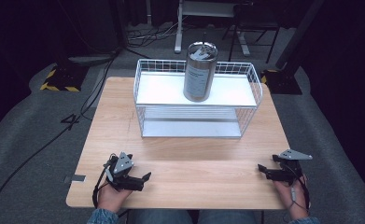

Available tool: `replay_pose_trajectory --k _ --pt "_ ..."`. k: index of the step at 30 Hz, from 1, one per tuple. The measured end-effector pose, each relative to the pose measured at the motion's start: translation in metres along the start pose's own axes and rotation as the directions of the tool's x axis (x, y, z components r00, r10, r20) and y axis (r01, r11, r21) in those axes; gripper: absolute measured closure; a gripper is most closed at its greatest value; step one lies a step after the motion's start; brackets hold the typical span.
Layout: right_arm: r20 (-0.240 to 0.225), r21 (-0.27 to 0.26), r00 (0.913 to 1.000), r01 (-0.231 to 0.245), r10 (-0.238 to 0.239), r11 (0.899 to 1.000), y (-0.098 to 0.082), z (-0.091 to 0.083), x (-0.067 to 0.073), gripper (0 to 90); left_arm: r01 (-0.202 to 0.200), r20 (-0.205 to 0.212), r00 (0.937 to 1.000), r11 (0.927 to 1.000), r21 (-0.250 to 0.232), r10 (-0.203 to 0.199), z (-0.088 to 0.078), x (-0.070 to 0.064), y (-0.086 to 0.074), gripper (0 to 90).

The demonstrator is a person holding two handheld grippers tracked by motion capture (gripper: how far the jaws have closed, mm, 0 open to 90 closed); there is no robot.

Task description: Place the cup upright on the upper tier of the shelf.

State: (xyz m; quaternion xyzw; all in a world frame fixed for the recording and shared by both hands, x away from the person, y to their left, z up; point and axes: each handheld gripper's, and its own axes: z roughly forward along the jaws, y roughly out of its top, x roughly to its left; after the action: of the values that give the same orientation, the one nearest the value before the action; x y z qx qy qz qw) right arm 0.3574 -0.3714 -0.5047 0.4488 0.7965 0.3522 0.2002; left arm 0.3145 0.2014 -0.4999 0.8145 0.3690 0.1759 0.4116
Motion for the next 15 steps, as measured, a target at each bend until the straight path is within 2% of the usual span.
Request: replay_pose_trajectory --k 1,2,5,7,8,10,11,12,13,15 --pt "0.000 0.000 1.0000 0.000 0.000 1.000 0.000 0.000 0.000 17.9 -0.008 -0.002 1.0000 0.9999 0.010 0.008 0.000 0.000 0.000 0.3" --pt "0.000 0.000 1.0000 0.000 0.000 1.000 0.000 0.000 0.000 17.9 0.007 0.003 1.0000 0.9998 0.017 -0.007 0.001 -0.001 0.000 0.3" --pt "-0.001 0.000 1.0000 0.000 0.000 1.000 0.000 0.000 0.000 17.9 0.002 -0.001 1.0000 0.9990 0.045 -0.002 0.003 0.000 0.000 0.4" --pt "-0.001 0.000 1.0000 0.000 0.000 1.000 0.000 0.000 0.000 18.0 0.015 -0.001 0.9999 0.9981 0.060 -0.015 0.004 -0.001 0.000 0.4" --pt "-0.001 0.000 1.0000 0.000 0.000 1.000 0.000 0.000 0.000 17.9 0.006 -0.007 1.0000 0.9973 0.073 -0.006 0.005 0.000 0.001 0.4" --pt "-0.001 0.000 1.0000 0.000 0.000 1.000 0.000 0.000 0.000 17.9 0.015 -0.013 0.9998 0.9949 0.099 -0.014 0.006 0.000 0.001 1.3" --pt "-0.001 0.000 1.0000 0.000 0.000 1.000 0.000 0.000 0.000 18.0 0.014 -0.016 0.9998 0.9917 0.128 -0.012 0.007 0.000 0.001 2.4" --pt "-0.001 0.000 1.0000 0.000 0.000 1.000 0.000 0.000 0.000 18.0 0.023 -0.017 0.9996 0.9853 0.169 -0.021 0.010 0.000 0.001 4.2" --pt "-0.001 0.000 1.0000 0.000 0.000 1.000 0.000 0.000 0.000 17.9 0.017 -0.018 0.9997 0.9828 0.184 -0.014 0.011 -0.001 0.001 6.1" --pt "-0.001 0.000 1.0000 -0.001 0.001 1.000 0.000 0.000 0.000 17.9 0.019 -0.017 0.9997 0.9828 0.183 -0.017 0.011 -0.001 0.001 6.3"
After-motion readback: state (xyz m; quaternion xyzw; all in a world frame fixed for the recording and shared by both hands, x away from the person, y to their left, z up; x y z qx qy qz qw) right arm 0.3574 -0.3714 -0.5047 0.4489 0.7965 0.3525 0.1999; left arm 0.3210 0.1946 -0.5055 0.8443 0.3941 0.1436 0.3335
